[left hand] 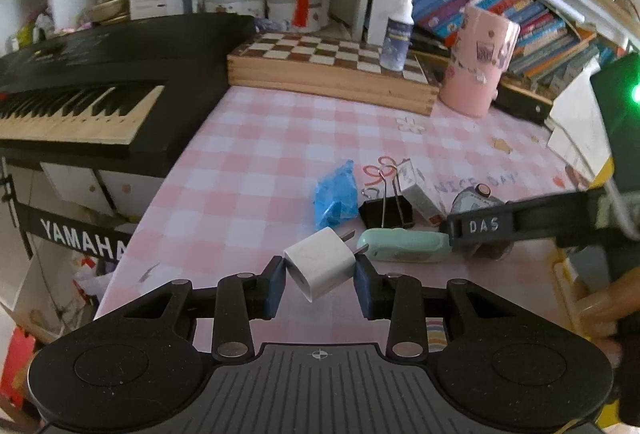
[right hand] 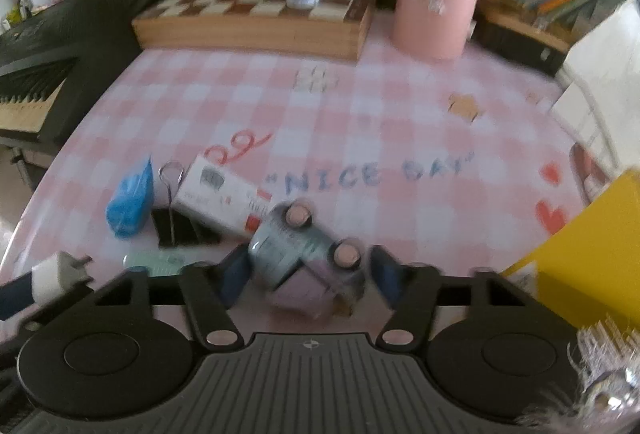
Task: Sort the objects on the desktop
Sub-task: 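Grasp the white charger with the left tool while the right tool grasps the toy car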
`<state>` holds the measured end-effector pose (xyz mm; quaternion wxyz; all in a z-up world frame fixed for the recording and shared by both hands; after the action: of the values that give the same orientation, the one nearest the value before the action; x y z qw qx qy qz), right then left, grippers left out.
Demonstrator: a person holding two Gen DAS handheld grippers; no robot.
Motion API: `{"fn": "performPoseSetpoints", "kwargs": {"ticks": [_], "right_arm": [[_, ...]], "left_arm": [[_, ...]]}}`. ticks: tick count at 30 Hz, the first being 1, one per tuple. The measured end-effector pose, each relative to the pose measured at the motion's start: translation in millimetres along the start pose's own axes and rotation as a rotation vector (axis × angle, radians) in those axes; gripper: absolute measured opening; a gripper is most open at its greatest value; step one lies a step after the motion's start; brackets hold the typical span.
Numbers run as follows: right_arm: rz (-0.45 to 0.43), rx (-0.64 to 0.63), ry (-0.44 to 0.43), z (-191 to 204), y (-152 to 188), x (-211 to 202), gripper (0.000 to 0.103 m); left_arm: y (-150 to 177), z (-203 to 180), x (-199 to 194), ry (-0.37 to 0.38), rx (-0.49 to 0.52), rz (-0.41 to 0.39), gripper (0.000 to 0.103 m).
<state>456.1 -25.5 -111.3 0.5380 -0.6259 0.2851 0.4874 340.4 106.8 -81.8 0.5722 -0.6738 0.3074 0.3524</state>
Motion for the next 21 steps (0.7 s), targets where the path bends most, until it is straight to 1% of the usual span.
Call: {"fn": "performPoseSetpoints", "kwargs": {"ticks": [4, 10, 17, 21], "right_arm": [[-0.02, 0.006, -0.002, 1.1, 3.7, -5.7, 0.055], [-0.1, 0.035, -0.021, -0.4, 7.8, -37.4, 0.055], [-0.202, 0.032, -0.08, 2.8, 26.7, -90.2, 0.055], [-0.259, -0.024, -0.095, 9.5, 49.0, -123.2, 0.055]], "left_arm": [[1.1, 4.9, -15.7, 0.009, -0.026, -0.023, 0.036], [-0.5, 9.2, -40.2, 0.03, -0.041, -0.067, 0.036], [3.1, 9.7, -79.9, 0.07, -0.027, -0.139, 0.036], [12.7, 7.6, -100.9, 0.091, -0.011, -0.167, 0.036]]}}
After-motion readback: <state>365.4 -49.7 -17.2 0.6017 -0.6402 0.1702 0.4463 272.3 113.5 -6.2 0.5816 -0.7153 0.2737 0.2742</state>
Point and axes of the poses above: each gripper's, at about its wrist camera, not at the fingertips, and x roughly the way its jaws point, z to its left, y to its underside, the point moved 5 cm from there along x, roughly the way its jaws point, and after that the axes turned 11 degrees about z, right-handed, at the moved point
